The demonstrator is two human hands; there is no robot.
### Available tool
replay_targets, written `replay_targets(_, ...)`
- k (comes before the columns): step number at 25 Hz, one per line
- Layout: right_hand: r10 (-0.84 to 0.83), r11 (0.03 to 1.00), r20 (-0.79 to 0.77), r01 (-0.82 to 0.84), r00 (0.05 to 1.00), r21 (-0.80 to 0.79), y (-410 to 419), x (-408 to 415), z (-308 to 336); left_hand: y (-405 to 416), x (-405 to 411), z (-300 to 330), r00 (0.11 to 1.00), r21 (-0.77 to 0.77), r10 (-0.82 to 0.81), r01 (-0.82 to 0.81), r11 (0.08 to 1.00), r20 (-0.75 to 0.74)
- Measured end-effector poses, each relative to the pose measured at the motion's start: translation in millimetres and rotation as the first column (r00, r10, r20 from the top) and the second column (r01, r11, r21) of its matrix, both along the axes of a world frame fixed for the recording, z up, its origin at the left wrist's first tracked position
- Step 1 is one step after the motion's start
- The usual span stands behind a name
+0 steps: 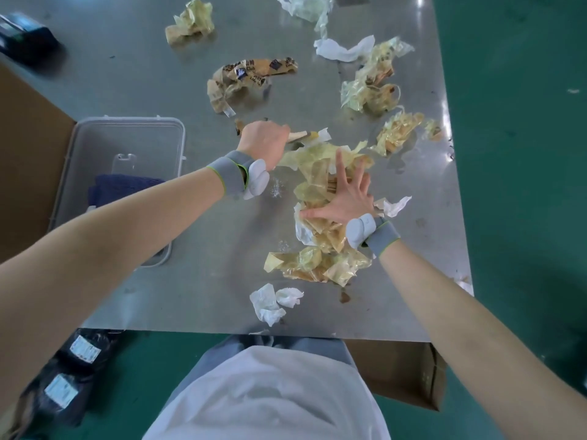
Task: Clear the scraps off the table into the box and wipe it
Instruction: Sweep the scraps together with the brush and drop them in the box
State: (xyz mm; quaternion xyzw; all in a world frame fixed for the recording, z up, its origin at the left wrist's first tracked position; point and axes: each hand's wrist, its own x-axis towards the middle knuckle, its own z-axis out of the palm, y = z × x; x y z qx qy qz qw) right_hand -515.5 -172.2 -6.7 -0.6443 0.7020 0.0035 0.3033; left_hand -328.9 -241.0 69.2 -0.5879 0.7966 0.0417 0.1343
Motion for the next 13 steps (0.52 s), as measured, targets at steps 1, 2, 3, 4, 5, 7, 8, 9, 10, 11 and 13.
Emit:
replay_targets(1,0.003,1.0,-0.02,-0.003,1.0,-0.005,-0.2,3.8,-2.9,2.2,2.3,-0.7,1.0,0.014,-0.012,0.012,1.0,-0.004)
replay_targets(2,0.001,1.0,-0.039,-0.002,0.999,-0.017,-0.2,8.5,-5.3,4.9,5.8,-1.9,1.0,0.026,-0.017,0.017,1.0,-0.011)
replay_targets(3,-0.005,1.0,-0.046,0.004,0.999,-0.027,0.1,13.5,-8.9,8.9,9.4,-3.7,1.0,0.038,-0.016,0.017,0.999,-0.019)
replay_targets(4,-0.016,0.999,-0.042,0.014,0.999,-0.039,0.6,17.9,-11.7,13.5,12.8,-5.1,1.0,0.047,-0.014,0.015,0.999,-0.027)
replay_targets(5,-0.032,0.998,-0.033,0.03,0.999,-0.05,1.0,21.9,-14.0,18.6,15.8,-6.1,0.999,0.054,-0.014,0.016,0.998,-0.039)
replay_targets(7,-0.052,0.996,-0.015,0.051,0.999,-0.075,1.7,28.1,-17.0,29.5,20.8,-6.5,0.997,0.077,0.003,0.003,0.997,-0.073)
replay_targets(8,-0.052,0.994,-0.006,0.051,0.999,-0.092,1.9,29.9,-17.5,33.6,22.7,-6.8,0.996,0.096,0.017,-0.008,0.995,-0.091)
replay_targets(9,-0.039,0.993,0.004,0.04,0.999,-0.112,1.9,31.5,-18.1,37.4,25.7,-7.5,0.993,0.118,0.039,-0.025,0.993,-0.113)
replay_targets(10,-0.021,0.99,0.012,0.022,1.0,-0.137,1.7,32.7,-18.2,40.5,28.7,-8.2,0.989,0.145,0.066,-0.046,0.988,-0.134)
replay_targets(11,0.002,0.986,0.02,0.002,1.0,-0.165,1.8,33.5,-19.4,43.3,31.9,-8.6,0.982,0.17,0.095,-0.067,0.983,-0.161)
replay_targets(13,0.05,0.976,0.033,-0.042,0.998,-0.212,1.6,34.3,-22.2,46.8,39.5,-9.4,0.962,0.214,0.16,-0.112,0.97,-0.223)
